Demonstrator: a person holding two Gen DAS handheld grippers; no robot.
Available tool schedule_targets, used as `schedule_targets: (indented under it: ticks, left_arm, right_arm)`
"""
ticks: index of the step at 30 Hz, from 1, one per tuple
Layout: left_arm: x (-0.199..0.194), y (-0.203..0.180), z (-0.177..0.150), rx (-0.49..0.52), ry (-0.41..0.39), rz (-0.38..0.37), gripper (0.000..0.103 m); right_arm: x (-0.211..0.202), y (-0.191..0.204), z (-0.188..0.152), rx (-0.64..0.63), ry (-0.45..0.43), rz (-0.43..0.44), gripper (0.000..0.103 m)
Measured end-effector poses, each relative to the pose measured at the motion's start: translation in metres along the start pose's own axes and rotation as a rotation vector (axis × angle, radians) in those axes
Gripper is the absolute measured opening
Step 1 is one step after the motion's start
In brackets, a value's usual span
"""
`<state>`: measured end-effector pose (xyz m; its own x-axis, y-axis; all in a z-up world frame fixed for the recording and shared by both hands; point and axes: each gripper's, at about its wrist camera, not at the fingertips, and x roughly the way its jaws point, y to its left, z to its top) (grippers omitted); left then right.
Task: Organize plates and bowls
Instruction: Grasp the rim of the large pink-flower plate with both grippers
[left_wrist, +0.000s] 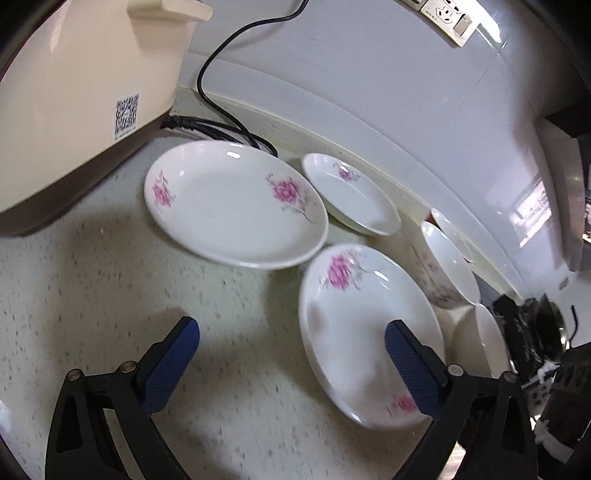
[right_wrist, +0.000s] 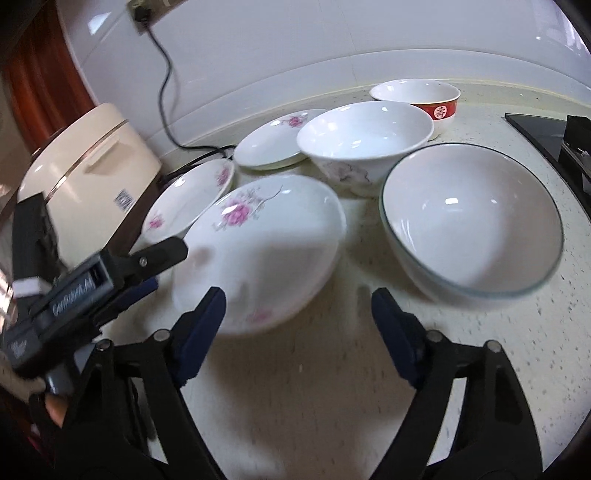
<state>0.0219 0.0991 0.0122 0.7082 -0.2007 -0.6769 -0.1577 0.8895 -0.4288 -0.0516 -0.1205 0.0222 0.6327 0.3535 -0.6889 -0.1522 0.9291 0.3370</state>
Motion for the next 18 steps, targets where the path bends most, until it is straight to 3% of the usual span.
schedule_targets:
  ticks: [6, 10, 12, 13, 15, 18]
  left_arm:
    - [0.019, -0.02, 0.007, 0.088, 0.001, 0.1, 0.069]
    - [0.02, -0.019, 0.007, 0.135, 0.013, 0.122, 0.037]
    - [0.021, -0.017, 0.006, 0.136, 0.023, 0.09, 0.021]
    - [0.023, -0.014, 0.008, 0.123, 0.038, 0.037, 0.017]
    - [0.021, -0.006, 0.009, 0.094, 0.04, 0.002, 0.015]
    - [0.014, -0.003, 0.005, 0.083, 0.04, -0.012, 0.014]
  right_arm:
    - [0.019, -0.001, 0.006, 0.015, 0.023, -0.025, 0.055]
    - [0.022, -0.006, 0.007, 0.039, 0.02, -0.025, 0.033]
    - [0.02, -0.01, 0.005, 0.06, 0.019, -0.022, 0.025]
    - [0.018, -0.012, 0.005, 0.066, 0.018, -0.014, 0.024]
    - [0.016, -0.013, 0.003, 0.072, 0.015, -0.005, 0.023]
    - [0.013, -0.013, 0.003, 0.068, 0.014, -0.006, 0.023]
